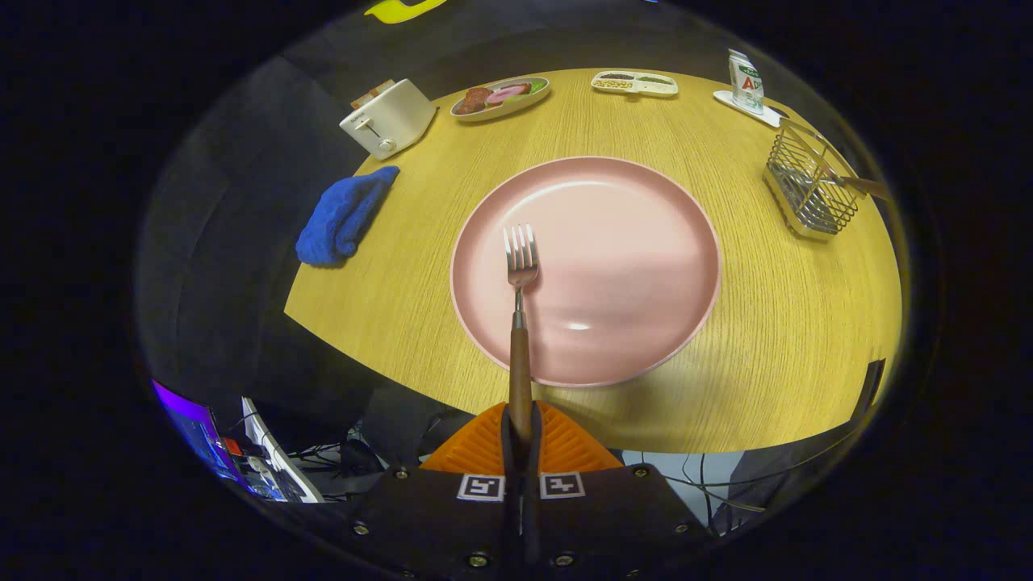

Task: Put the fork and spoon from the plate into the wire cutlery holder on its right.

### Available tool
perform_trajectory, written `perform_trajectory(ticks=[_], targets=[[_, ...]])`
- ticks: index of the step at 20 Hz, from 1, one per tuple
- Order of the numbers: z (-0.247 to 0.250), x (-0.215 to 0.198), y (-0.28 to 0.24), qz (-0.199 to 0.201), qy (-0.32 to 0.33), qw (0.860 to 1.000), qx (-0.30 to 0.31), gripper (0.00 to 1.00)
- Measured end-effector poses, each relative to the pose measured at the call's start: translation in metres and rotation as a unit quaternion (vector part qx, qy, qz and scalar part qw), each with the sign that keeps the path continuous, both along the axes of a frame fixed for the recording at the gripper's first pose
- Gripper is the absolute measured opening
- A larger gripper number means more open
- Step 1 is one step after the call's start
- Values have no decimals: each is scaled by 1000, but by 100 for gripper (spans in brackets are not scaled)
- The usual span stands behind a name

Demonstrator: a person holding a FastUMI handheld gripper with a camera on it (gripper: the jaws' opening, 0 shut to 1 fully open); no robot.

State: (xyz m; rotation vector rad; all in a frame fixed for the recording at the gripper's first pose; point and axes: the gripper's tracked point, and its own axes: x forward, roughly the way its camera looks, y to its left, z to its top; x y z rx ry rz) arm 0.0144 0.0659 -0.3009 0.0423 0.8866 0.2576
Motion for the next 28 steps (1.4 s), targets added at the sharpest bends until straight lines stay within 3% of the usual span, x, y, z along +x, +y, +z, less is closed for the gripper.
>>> perform_trajectory(ticks=[5,17,28], targets=[[32,17,-20,-25,-24,999,16,2],[148,63,-137,-120,-98,988,30,2],[161,49,-214,-162,-64,985,3,2]])
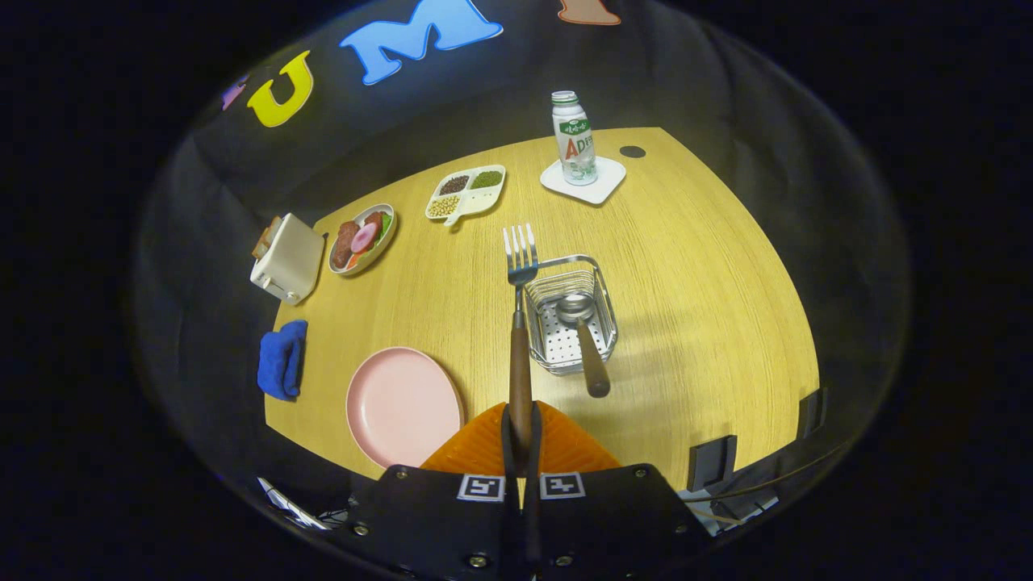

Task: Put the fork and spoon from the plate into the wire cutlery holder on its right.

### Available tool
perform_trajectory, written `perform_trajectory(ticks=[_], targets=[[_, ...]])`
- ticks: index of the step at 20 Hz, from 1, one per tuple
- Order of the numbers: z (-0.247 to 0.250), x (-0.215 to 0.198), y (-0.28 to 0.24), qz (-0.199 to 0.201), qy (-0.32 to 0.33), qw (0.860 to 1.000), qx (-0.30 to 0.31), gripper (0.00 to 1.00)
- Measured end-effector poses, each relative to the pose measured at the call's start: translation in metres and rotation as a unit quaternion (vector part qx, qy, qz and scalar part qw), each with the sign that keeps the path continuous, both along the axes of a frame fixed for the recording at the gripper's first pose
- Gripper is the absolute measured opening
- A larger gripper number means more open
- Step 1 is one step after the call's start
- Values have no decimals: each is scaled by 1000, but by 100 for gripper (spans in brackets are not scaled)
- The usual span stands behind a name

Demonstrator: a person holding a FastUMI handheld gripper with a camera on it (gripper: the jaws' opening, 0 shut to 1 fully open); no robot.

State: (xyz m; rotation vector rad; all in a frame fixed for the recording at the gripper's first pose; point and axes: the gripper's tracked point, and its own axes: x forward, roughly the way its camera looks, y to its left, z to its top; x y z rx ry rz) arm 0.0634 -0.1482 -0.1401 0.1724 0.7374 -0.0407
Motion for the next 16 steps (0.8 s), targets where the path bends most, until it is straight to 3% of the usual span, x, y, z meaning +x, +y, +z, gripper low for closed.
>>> perform_trajectory(ticks=[16], targets=[[-18,-26,-24,32,154,986,-46,2]])
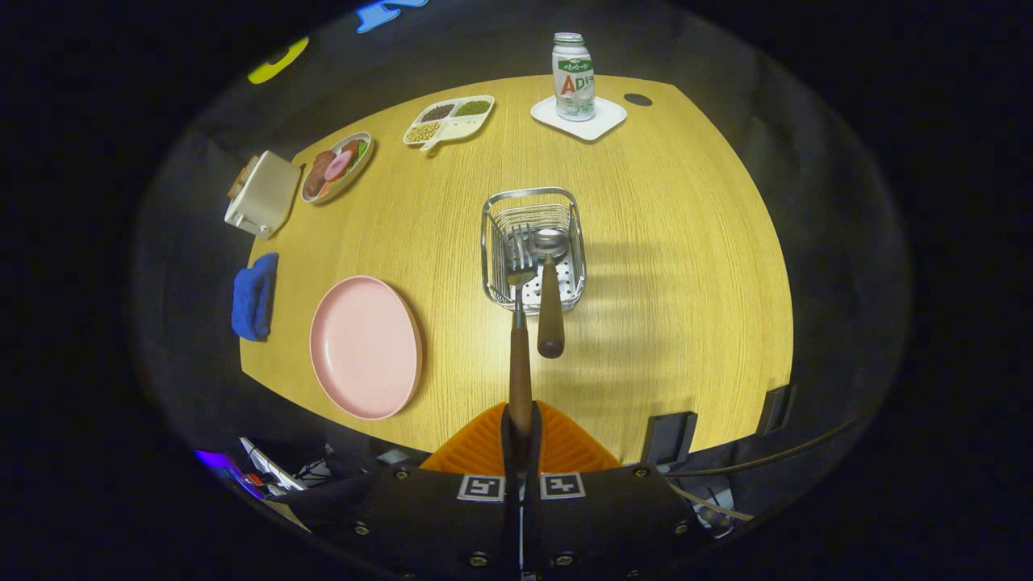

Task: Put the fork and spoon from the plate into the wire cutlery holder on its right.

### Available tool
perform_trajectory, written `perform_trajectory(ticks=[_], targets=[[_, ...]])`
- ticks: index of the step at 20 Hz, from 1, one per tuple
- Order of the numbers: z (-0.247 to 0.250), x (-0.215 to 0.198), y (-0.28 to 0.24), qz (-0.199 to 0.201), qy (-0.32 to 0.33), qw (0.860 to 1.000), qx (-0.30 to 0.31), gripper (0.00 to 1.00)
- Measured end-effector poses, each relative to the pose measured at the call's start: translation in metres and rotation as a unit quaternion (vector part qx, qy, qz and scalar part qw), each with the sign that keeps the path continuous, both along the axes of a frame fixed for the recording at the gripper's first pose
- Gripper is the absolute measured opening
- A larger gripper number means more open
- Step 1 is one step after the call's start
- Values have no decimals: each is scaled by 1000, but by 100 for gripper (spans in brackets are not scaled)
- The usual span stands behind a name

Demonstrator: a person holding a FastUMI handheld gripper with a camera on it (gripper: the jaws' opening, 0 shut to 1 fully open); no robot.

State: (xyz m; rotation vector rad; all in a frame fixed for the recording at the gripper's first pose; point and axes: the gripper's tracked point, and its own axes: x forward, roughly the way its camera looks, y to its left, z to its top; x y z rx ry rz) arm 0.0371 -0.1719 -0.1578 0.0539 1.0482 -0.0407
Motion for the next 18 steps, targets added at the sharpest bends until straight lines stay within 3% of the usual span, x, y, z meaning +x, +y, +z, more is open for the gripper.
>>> perform_trajectory(ticks=[18], targets=[[29,17,3,-15,170,985,18,2]])
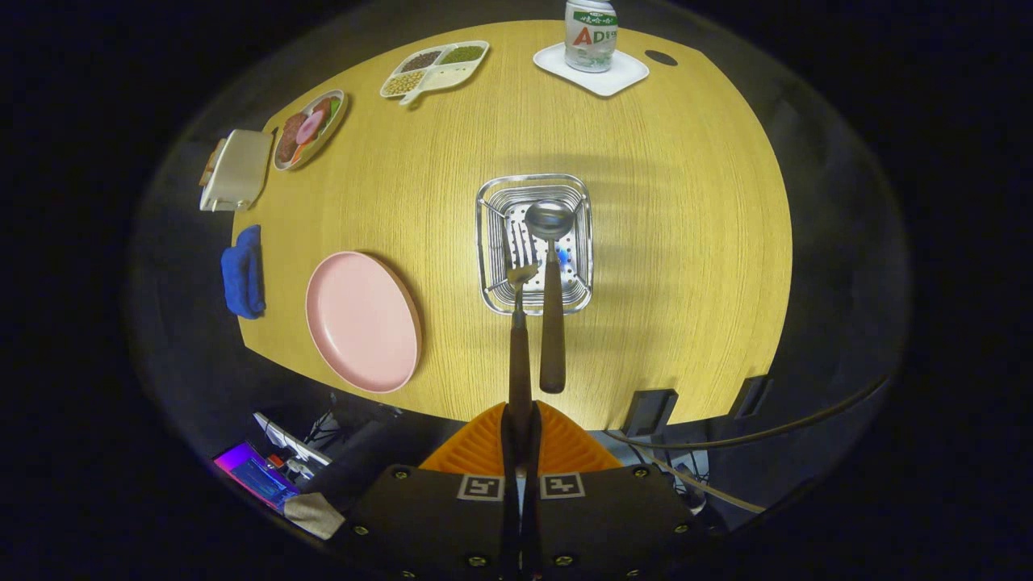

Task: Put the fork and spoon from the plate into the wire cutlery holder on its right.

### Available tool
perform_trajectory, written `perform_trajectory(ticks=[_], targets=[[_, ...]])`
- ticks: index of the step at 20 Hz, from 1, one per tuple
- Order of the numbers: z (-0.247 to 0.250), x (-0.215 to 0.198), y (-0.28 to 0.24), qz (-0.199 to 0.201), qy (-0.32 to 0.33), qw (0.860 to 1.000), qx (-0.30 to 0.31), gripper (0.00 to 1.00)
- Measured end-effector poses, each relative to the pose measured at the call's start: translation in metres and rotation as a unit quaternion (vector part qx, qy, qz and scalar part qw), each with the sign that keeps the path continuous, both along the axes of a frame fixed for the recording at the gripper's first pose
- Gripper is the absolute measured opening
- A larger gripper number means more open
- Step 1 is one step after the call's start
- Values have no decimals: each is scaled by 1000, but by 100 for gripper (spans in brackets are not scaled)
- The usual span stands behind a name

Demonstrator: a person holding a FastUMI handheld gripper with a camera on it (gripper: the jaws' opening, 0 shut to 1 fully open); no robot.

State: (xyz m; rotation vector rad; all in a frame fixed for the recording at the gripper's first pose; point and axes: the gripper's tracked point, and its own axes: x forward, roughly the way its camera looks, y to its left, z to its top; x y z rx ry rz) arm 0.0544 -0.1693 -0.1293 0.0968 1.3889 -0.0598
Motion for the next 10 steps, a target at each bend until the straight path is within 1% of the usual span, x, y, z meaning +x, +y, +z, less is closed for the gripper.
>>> perform_trajectory(ticks=[2,5,6,8,9,10], targets=[[-2,4,-5,1,15,1000,-11,2],[-3,10,-5,2,20,1000,-13,2],[-3,11,-5,3,22,1000,-14,6],[-4,12,-5,6,21,1000,-17,6],[-5,13,-6,8,20,1000,-20,9],[-6,13,-7,9,18,999,-25,9]])
